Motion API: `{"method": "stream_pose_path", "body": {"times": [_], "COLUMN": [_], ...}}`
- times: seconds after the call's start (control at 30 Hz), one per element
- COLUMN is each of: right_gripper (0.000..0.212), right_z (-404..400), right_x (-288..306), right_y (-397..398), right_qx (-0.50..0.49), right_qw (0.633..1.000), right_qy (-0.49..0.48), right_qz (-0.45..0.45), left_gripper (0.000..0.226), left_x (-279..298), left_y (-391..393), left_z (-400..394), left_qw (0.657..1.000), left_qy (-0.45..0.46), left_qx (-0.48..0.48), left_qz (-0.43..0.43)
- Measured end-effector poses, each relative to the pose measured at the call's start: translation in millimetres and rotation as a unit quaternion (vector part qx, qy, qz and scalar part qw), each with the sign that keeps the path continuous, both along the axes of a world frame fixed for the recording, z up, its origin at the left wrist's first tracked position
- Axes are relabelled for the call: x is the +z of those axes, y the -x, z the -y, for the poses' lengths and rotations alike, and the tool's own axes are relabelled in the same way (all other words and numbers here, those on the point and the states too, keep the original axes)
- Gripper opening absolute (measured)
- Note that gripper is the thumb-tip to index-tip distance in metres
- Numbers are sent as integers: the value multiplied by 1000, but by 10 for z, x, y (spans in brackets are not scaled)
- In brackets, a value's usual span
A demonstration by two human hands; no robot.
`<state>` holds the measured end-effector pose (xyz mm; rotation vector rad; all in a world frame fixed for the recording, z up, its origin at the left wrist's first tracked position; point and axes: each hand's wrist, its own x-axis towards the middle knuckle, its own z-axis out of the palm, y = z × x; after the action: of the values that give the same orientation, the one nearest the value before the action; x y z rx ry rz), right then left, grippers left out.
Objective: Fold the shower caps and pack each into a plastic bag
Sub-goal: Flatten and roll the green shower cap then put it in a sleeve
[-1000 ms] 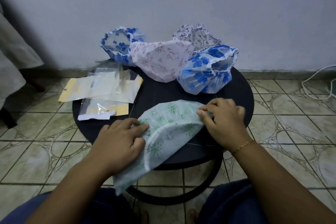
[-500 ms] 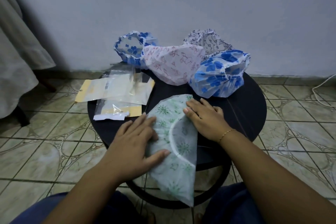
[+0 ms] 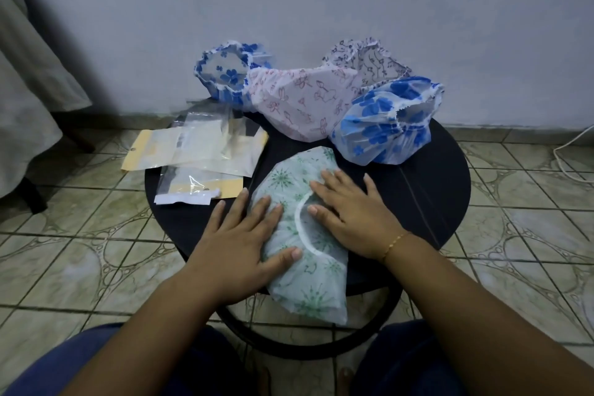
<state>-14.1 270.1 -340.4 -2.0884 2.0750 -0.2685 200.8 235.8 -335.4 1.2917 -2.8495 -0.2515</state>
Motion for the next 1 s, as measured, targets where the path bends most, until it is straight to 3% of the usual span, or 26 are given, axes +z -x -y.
{"method": "stream_pose_path", "body": {"times": [0.1,0.2,0.3,0.4,0.53,0.63,0.87,1.0], "right_gripper": [53,33,25,31,46,30,25,25], "right_z": [-141,-436,-785,-1008,-1105,-1121,-1118,-1135], "right_x": [57,75,11,-126,-248,-313,-414,-407], "right_y": [16,7,-81,-139,-180,-208,-218,-230], "right_qx": [10,57,106,149,188,192,180,136], "right_qw": [986,953,936,935,938,930,920,918], "right_qy": [141,260,293,294,287,312,349,364], "right_qz": [89,146,165,135,47,11,19,79], "left_gripper": [94,76,41,16,22,26,33,45], "left_x": [-9,-10,11,24,17,27,-39,-74], "left_y": [8,7,19,-33,-155,-204,-270,-233], "left_z": [-11,-38,-119,-234,-321,-351,-363,-340], "left_qw": [997,977,938,917,931,949,961,959], "left_qy": [38,104,145,94,18,-6,-14,-1], "left_qx": [-17,-78,-162,-187,-186,-184,-187,-191], "left_qz": [-68,-166,-270,-340,-315,-257,-204,-211]}}
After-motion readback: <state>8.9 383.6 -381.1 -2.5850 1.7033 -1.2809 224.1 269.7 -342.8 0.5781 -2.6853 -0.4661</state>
